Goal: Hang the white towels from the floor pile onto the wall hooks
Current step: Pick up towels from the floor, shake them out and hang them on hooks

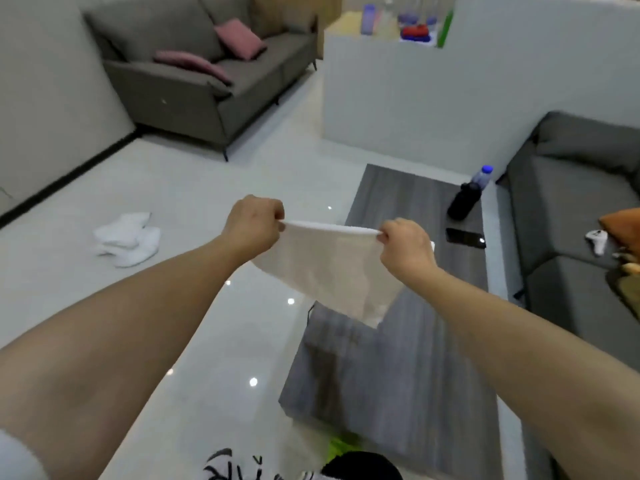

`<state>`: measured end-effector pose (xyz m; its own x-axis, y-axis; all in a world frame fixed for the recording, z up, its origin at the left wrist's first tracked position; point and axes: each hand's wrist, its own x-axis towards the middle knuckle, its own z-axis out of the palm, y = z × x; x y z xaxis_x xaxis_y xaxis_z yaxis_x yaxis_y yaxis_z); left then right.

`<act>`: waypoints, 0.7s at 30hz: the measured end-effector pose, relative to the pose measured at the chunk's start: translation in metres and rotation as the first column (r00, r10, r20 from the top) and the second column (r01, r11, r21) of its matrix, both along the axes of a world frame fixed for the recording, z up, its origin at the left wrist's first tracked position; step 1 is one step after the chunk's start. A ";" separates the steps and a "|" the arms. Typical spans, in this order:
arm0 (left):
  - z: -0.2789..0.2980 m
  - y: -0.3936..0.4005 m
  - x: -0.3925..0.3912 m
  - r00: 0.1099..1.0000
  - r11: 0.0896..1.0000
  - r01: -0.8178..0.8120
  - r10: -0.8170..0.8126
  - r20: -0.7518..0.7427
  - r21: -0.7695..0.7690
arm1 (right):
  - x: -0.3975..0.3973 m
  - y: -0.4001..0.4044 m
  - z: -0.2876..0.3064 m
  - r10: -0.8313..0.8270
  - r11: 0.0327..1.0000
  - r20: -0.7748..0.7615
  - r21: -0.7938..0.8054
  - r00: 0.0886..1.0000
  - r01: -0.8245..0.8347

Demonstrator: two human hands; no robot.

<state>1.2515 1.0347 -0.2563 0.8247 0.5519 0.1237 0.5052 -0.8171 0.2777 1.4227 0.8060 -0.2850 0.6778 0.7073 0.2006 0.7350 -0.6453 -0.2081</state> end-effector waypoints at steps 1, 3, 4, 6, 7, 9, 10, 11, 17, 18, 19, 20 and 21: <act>0.017 0.011 -0.021 0.999 0.999 -0.029 0.028 0.029 0.019 | -0.015 0.017 0.018 0.023 0.999 0.016 0.043 1.000 -0.023; 0.056 0.036 -0.078 0.995 0.992 -0.088 0.083 0.061 0.085 | -0.054 0.059 0.055 0.108 0.986 0.056 0.118 0.993 -0.114; 0.075 0.049 -0.111 0.990 0.984 -0.128 0.121 0.067 0.120 | -0.077 0.081 0.073 0.159 0.975 0.078 0.145 0.984 -0.169; 0.108 0.071 -0.169 0.976 0.963 -0.203 0.185 0.111 0.176 | -0.119 0.120 0.107 0.238 0.947 0.131 0.190 0.962 -0.260; 0.126 0.080 -0.204 0.962 0.946 -0.258 0.233 0.145 0.197 | -0.144 0.141 0.123 0.285 0.925 0.163 0.212 0.944 -0.316; 0.157 0.095 -0.272 0.921 0.905 -0.373 0.336 0.196 0.204 | -0.194 0.180 0.149 0.373 0.876 0.216 0.238 0.902 -0.419; 0.171 0.101 -0.305 0.899 0.882 -0.422 0.378 0.222 0.207 | -0.219 0.198 0.161 0.414 0.849 0.234 0.249 0.879 -0.466; 0.182 0.106 -0.334 0.874 0.859 -0.469 0.419 0.244 0.205 | -0.241 0.215 0.171 0.449 0.821 0.251 0.263 0.857 -0.507; 0.222 0.116 -0.526 0.669 0.639 -0.742 0.691 0.273 0.203 | -0.406 0.315 0.208 0.702 0.579 0.303 0.285 0.645 -0.764; 0.224 0.114 -0.554 0.628 0.596 -0.778 0.733 0.262 0.197 | -0.434 0.331 0.210 0.737 0.539 0.297 0.283 0.607 -0.794; 0.225 0.112 -0.585 0.579 0.547 -0.816 0.776 0.251 0.189 | -0.466 0.347 0.211 0.774 0.496 0.289 0.276 0.564 -0.823; 0.225 0.110 -0.614 0.537 0.506 -0.843 0.807 0.246 0.182 | -0.495 0.362 0.211 0.805 0.457 0.282 0.267 0.522 -0.849; 0.224 0.108 -0.639 0.497 0.468 -0.867 0.834 0.241 0.169 | -0.522 0.374 0.210 0.830 0.420 0.277 0.260 0.484 -0.869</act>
